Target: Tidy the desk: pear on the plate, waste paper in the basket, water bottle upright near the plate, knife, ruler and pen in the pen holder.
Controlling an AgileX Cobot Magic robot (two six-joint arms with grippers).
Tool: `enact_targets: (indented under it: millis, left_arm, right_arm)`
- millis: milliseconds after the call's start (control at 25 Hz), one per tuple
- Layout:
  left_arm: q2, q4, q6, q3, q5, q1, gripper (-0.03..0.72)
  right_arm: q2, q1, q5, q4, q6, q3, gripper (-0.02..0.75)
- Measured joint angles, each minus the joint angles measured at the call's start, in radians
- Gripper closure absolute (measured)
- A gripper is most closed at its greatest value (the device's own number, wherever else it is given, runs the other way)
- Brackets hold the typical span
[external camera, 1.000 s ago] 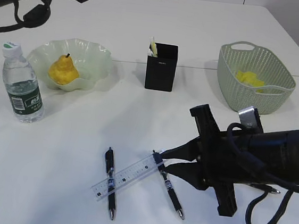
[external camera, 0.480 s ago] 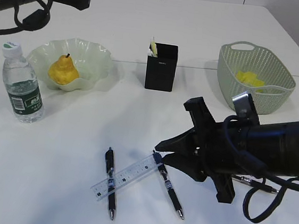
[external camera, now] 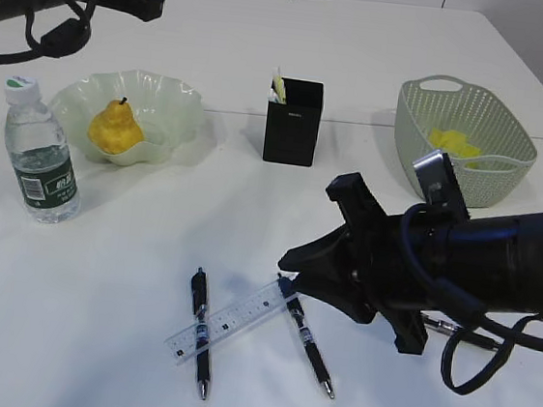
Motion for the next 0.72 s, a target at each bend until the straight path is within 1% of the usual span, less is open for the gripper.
enact_targets:
  millis: [120,360,480,560,720]
  left_arm:
    - [0.000,0.000,0.000,0.000,0.000,0.000,0.347]
    - [0.000,0.000,0.000,0.000,0.000,0.000,0.347]
    - [0.000,0.000,0.000,0.000,0.000,0.000,0.347]
    - [0.000,0.000,0.000,0.000,0.000,0.000,0.347]
    - [0.000,0.000,0.000,0.000,0.000,0.000,0.347]
  right_arm:
    - [0.000,0.000,-0.007,-0.047,-0.008,0.000,0.571]
    - [0.000,0.000,-0.020,-0.188,-0.013,0.000,0.571]
    - [0.000,0.000,-0.020,-0.276,-0.014,-0.002,0.571]
    - [0.000,0.000,-0.019,-0.363,0.009,-0.014,0.571]
    - [0.000,0.000,0.019,-0.582,0.109,-0.065,0.571]
